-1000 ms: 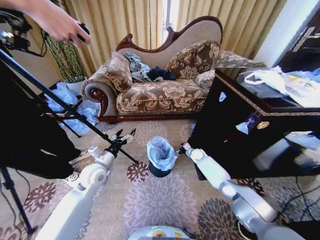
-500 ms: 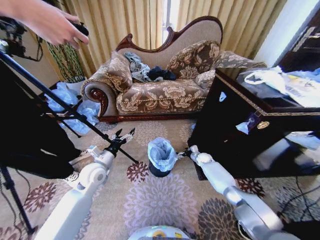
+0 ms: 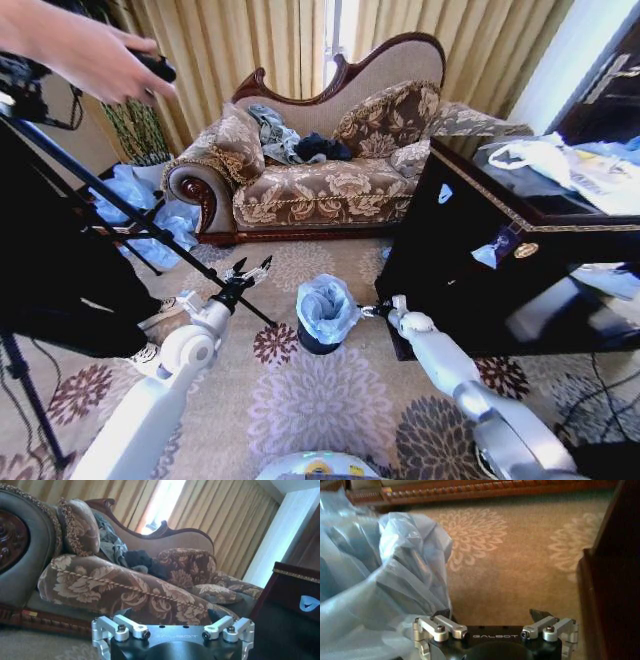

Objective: Place a garbage bag over the trash bin.

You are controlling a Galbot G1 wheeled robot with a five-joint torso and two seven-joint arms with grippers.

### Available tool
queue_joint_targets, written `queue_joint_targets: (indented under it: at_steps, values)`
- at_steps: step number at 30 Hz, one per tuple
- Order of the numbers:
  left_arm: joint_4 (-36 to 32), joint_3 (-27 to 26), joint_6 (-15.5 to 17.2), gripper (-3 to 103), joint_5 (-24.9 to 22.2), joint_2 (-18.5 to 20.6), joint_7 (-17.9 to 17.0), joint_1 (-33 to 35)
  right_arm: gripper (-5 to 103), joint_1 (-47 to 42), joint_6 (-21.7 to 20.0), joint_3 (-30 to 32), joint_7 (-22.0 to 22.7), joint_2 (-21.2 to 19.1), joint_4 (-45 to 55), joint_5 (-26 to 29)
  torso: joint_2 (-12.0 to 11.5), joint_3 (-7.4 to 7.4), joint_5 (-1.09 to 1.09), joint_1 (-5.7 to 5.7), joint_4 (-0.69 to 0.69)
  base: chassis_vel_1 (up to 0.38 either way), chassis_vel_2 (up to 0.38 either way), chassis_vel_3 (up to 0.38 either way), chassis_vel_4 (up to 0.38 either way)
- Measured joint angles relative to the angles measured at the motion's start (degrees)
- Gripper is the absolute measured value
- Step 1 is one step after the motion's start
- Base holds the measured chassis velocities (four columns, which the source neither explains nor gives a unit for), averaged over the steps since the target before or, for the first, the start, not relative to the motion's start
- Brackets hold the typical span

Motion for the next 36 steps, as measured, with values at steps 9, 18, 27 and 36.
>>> queue_joint_targets:
  at_steps: [9, 18, 27, 36]
  values:
    - [0.03, -0.23, 0.08, 100, -0.26, 0.18, -0.18, 0.12, 100, -0.23, -4.41, 2.27, -0.07, -0.40, 1.12, 6.61, 0.00, 0.00, -0.01, 0.00, 0.01, 0.000, 0.000, 0.000, 0.000]
    - [0.47, -0.36, 0.36, 100, -1.15, 0.48, -0.80, -0.18, 100, -2.13, -8.68, 2.80, -0.84, -1.88, 4.86, 13.85, 0.00, 0.00, 0.01, 0.00, 0.01, 0.000, 0.000, 0.000, 0.000]
    - [0.57, 0.61, 0.33, 100, -0.71, 2.36, -0.69, -0.95, 100, -9.80, -11.53, 4.79, 2.12, -9.00, 24.39, 22.48, 0.00, 0.00, 0.01, 0.00, -0.01, 0.000, 0.000, 0.000, 0.000]
    - [5.90, 7.45, -0.55, 100, 2.35, 5.76, -0.79, -6.15, 100, -22.63, -6.69, 5.23, 4.33, -16.29, 48.18, 15.56, 0.00, 0.00, 0.05, 0.00, -0.01, 0.000, 0.000, 0.000, 0.000]
